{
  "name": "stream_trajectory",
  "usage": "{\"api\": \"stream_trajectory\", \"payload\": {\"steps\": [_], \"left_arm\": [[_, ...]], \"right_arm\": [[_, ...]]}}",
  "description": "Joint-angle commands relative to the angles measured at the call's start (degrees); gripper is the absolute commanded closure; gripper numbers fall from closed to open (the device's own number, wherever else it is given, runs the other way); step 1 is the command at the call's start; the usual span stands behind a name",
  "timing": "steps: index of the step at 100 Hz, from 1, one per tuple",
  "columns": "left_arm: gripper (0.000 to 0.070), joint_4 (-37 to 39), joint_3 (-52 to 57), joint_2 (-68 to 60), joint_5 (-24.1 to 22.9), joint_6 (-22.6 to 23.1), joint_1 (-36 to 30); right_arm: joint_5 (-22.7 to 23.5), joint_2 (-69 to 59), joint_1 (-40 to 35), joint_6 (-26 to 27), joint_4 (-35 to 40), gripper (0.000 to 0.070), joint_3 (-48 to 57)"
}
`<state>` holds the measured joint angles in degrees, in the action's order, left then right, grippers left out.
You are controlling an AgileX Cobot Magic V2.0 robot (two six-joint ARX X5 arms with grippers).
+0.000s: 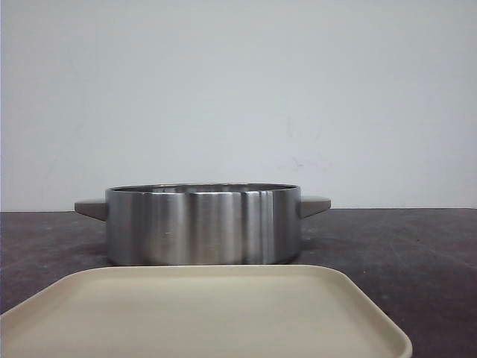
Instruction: Steam buns
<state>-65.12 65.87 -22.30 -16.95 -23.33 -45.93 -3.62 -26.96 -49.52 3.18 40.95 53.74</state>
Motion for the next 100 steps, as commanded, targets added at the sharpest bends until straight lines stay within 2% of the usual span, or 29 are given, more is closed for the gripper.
{"api": "stream_trajectory", "payload": {"steps": [1, 22, 34, 40, 49, 59, 67, 77, 100], "left_arm": [[0.0700, 0.4, 1.0, 0.0, 0.1, 0.0, -0.4], [0.0700, 0.4, 1.0, 0.0, 0.1, 0.0, -0.4], [0.0700, 0.4, 1.0, -0.1, 0.1, 0.0, -0.4], [0.0700, 0.4, 1.0, 0.0, 0.1, 0.0, -0.4], [0.0700, 0.4, 1.0, 0.0, 0.1, 0.0, -0.4], [0.0700, 0.4, 1.0, 0.0, 0.1, 0.0, -0.4], [0.0700, 0.4, 1.0, 0.0, 0.1, 0.0, -0.4], [0.0700, 0.4, 1.0, 0.0, 0.1, 0.0, -0.4], [0.0700, 0.4, 1.0, 0.0, 0.0, 0.0, -0.4]], "right_arm": [[5.8, 1.4, 1.6, -0.9, 1.7, 0.0693, -0.7], [6.1, 4.9, 5.1, -0.9, 4.4, 0.0693, -2.0], [1.6, 5.4, 10.2, -1.9, 4.8, 0.0693, -2.6], [-2.0, 5.4, 14.2, -3.7, 0.0, 0.0693, -4.8], [-6.1, 6.2, 20.5, -6.1, -13.5, 0.0693, -11.4], [-4.1, 8.8, 26.3, -6.7, -28.0, 0.0693, -21.2], [-0.8, 11.5, 29.9, -6.7, -35.7, 0.0693, -29.1], [0.8, 15.0, 33.7, -6.8, -40.2, 0.0693, -37.6], [3.1, 24.2, 37.6, -6.8, -40.5, 0.0693, -49.4]]}}
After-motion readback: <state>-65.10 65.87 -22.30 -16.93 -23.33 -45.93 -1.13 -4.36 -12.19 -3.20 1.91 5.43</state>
